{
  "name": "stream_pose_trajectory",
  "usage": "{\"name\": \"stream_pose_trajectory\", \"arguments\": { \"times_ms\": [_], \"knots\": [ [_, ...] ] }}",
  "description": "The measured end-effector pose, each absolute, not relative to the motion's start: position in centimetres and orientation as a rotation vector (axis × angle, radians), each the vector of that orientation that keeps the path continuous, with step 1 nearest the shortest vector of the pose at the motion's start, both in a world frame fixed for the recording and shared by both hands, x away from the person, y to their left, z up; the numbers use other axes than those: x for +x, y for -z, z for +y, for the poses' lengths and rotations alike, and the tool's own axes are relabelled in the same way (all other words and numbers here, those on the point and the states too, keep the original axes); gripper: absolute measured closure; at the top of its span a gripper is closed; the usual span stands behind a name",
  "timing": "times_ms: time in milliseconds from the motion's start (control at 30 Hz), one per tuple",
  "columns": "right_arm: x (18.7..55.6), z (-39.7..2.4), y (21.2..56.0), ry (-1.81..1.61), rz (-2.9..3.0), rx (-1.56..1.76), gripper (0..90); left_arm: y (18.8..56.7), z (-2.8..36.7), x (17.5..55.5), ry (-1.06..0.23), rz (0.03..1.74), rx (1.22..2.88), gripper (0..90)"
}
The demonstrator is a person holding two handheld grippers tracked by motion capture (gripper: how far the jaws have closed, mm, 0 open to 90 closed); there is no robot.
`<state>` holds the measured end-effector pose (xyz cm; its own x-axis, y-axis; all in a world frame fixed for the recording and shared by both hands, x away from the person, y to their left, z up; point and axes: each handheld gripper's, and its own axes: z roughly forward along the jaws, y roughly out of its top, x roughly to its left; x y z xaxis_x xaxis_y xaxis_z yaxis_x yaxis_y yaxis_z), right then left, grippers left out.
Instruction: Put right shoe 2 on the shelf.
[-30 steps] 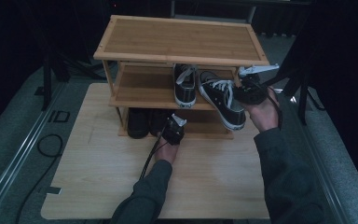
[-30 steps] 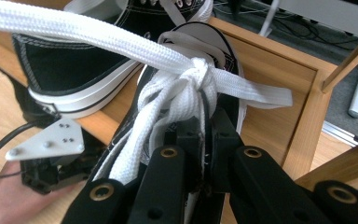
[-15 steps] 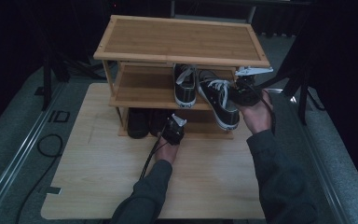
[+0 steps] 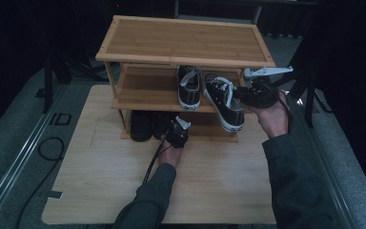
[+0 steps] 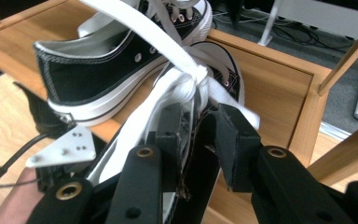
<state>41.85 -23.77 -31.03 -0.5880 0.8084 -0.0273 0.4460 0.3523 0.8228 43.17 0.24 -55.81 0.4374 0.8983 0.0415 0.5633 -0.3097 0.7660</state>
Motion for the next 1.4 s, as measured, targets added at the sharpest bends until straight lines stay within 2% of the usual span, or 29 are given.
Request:
{"name": "stream_pose_trajectory", "arguments": {
  "times_ms": [333,533,700,1400],
  "knots": [
    [40.8,-24.9,30.4,-1.115,2.19,1.057,74.0,55.8,0.2,43.2,-0.622,1.226,2.002,89.6],
    [39.8,-25.5,30.7,-1.035,2.185,1.039,85.6,55.8,0.2,43.2,-0.624,1.226,2.003,89.6],
    [39.6,-26.0,31.3,-1.002,2.201,1.043,89.2,55.8,0.2,43.2,-0.625,1.226,2.003,89.6],
    [34.5,-26.9,34.1,-0.965,2.305,0.984,90.0,55.8,0.1,43.1,-0.623,1.232,1.998,89.6]
  ]
}}
